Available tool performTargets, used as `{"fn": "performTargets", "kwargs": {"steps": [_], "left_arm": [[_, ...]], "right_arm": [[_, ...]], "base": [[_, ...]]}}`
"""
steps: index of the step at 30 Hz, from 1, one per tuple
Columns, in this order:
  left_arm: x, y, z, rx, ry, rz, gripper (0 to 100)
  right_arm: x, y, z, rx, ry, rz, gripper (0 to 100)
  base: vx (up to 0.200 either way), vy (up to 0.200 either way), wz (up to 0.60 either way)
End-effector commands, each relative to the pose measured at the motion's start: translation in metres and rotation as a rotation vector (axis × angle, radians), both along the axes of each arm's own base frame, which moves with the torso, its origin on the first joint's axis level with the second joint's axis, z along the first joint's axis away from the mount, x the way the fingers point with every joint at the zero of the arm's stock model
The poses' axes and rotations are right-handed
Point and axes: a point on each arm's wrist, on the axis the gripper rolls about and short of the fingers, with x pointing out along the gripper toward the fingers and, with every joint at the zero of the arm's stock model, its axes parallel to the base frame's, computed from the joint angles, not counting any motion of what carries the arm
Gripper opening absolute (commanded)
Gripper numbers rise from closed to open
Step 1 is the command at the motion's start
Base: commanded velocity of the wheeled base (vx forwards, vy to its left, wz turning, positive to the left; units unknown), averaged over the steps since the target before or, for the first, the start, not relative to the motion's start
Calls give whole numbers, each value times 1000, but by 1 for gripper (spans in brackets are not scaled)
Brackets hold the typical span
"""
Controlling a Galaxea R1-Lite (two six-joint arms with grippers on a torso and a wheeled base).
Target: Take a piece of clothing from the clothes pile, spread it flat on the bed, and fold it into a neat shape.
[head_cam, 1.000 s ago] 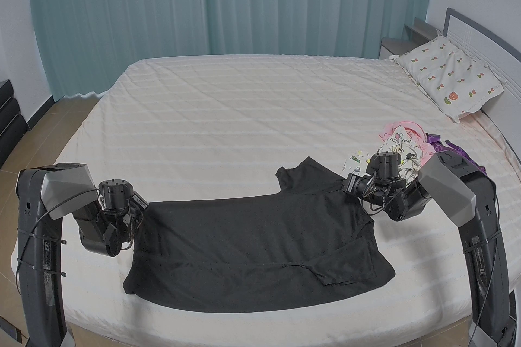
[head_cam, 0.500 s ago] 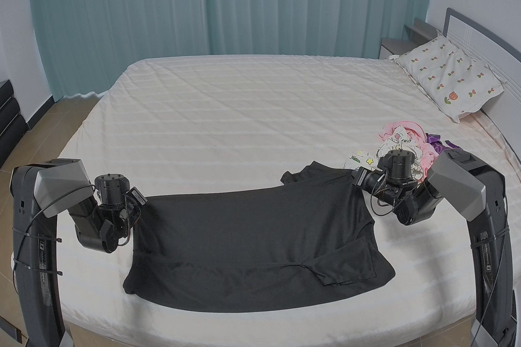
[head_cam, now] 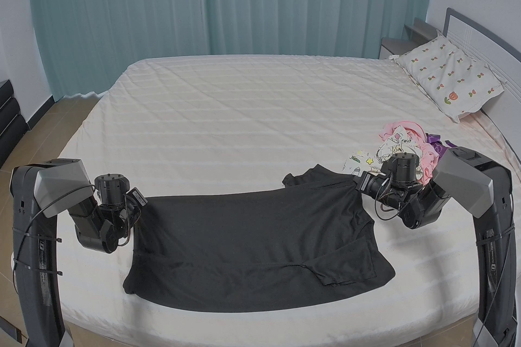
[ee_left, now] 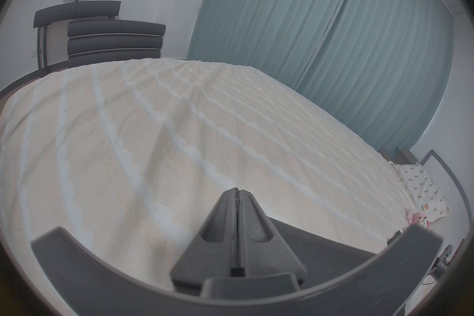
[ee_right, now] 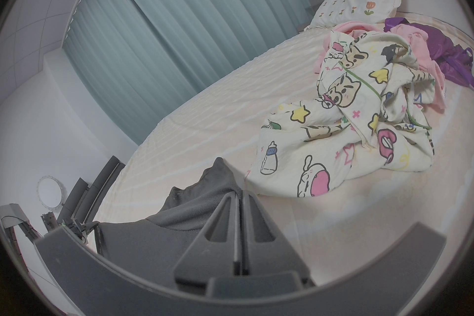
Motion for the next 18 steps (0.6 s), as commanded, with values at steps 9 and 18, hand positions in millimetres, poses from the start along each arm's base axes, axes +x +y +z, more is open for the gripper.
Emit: {"fn": "performTargets", "kwargs": {"steps": [9, 18], "left_arm": [[-20, 0, -4, 41, 39, -18, 0], [-53, 0, -10, 113, 79, -60, 0]], "right_arm": [[-40, -21, 16, 30, 47, 46, 0], [-78, -22, -3, 16, 110, 69, 0]], "base": [[0, 0, 0], [0, 0, 0]]}}
